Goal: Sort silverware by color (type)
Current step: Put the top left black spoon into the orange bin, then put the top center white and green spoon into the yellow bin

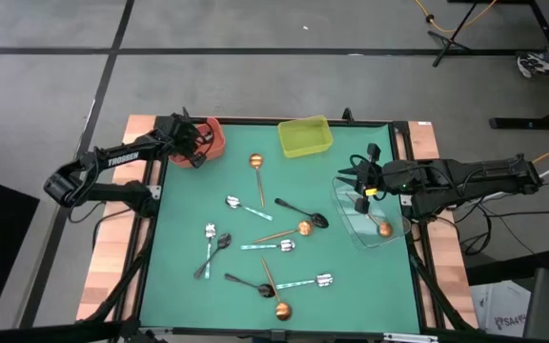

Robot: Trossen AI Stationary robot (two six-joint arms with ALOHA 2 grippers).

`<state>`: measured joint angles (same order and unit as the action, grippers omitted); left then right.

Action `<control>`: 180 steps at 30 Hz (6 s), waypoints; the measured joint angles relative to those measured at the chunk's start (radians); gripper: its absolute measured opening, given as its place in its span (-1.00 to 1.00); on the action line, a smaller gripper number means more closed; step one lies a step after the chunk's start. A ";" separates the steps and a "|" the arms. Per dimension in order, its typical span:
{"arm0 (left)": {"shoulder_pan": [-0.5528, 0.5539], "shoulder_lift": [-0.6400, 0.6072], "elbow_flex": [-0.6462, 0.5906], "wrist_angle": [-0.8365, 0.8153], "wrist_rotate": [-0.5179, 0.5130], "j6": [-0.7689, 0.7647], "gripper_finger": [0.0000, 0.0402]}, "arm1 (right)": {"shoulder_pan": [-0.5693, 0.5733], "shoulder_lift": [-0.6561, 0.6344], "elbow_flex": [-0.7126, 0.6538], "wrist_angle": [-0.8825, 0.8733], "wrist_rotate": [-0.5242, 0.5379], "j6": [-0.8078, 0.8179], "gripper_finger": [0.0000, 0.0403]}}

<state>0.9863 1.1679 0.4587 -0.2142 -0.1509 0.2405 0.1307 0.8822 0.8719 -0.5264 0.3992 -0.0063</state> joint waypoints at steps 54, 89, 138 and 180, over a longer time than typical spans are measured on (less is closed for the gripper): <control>-0.381 -0.304 0.002 0.225 0.251 -0.188 -0.80 | 0.000 0.000 0.000 0.000 0.000 0.000 -0.67; -0.940 -0.027 0.092 0.761 0.188 -0.290 -0.36 | 0.000 0.000 0.000 0.001 0.000 0.000 -0.67; -0.932 0.526 0.331 -0.005 0.124 -0.080 -0.76 | 0.000 0.000 0.000 -0.008 0.000 0.000 -0.67; -0.694 0.521 0.666 0.639 0.050 -0.078 -0.90 | 0.000 0.000 0.000 -0.006 0.000 0.000 -0.67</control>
<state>0.2927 1.6894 1.1252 0.4247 -0.1005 0.1626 0.1307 0.8825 0.8719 -0.5329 0.3994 -0.0059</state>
